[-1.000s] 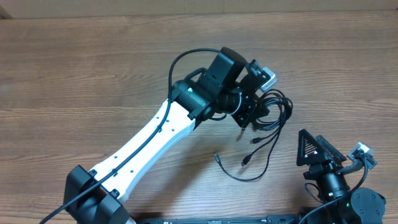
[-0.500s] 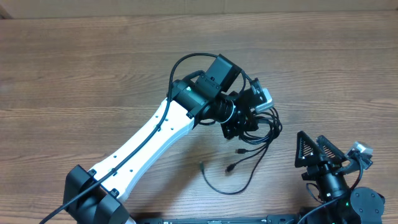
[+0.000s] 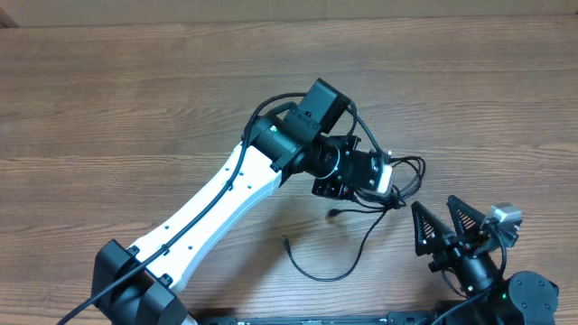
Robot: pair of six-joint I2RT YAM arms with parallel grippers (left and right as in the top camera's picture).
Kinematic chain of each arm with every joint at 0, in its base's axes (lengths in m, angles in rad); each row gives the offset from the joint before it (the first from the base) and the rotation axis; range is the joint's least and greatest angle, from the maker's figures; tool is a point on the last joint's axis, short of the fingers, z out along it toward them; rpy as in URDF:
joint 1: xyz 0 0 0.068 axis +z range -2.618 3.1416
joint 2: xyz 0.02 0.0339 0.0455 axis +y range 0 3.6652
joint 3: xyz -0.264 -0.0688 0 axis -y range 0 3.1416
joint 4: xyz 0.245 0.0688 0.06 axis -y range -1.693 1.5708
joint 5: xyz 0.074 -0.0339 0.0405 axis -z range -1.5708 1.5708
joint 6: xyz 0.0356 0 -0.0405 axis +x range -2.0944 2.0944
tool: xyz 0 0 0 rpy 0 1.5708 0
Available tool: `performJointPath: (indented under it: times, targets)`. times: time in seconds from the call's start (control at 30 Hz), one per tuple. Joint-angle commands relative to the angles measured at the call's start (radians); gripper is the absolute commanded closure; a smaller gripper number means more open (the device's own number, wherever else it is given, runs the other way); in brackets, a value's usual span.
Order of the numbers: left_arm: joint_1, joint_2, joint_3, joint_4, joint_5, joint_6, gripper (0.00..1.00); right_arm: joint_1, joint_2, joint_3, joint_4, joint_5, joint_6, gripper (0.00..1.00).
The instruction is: Untangle cables
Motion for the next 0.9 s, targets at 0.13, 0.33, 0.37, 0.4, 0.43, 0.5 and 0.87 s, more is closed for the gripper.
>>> performJointPath:
  times: [0.13, 0.33, 0.37, 0.4, 0.43, 0.5, 0.87]
  targets:
    - [-0.003, -0.046, 0.013, 0.019, 0.223, 0.306, 0.96, 0.003, -0.003, 0.005, 0.005, -0.087, -0.097, 0.24]
    - [-0.003, -0.045, 0.013, 0.099, 0.25, 0.309, 0.96, 0.003, -0.003, 0.005, 0.008, -0.102, -0.098, 0.26]
    - [-0.004, -0.046, 0.013, 0.103, 0.273, 0.309, 0.96, 0.003, -0.003, 0.005, 0.007, -0.102, -0.098, 0.27]
    - [-0.004, -0.046, 0.013, 0.103, 0.299, 0.309, 0.96, 0.003, -0.003, 0.005, 0.008, -0.102, -0.098, 0.27]
    - [-0.004, -0.045, 0.013, 0.103, 0.342, 0.309, 0.96, 0.003, -0.003, 0.005, 0.008, -0.102, -0.098, 0.27]
    - [-0.004, -0.046, 0.013, 0.103, 0.385, 0.309, 0.96, 0.003, -0.003, 0.005, 0.008, -0.101, -0.097, 0.28]
    - [-0.004, -0.045, 0.013, 0.023, 0.294, 0.306, 0.96, 0.003, -0.003, 0.005, 0.04, -0.097, -0.08, 0.31]
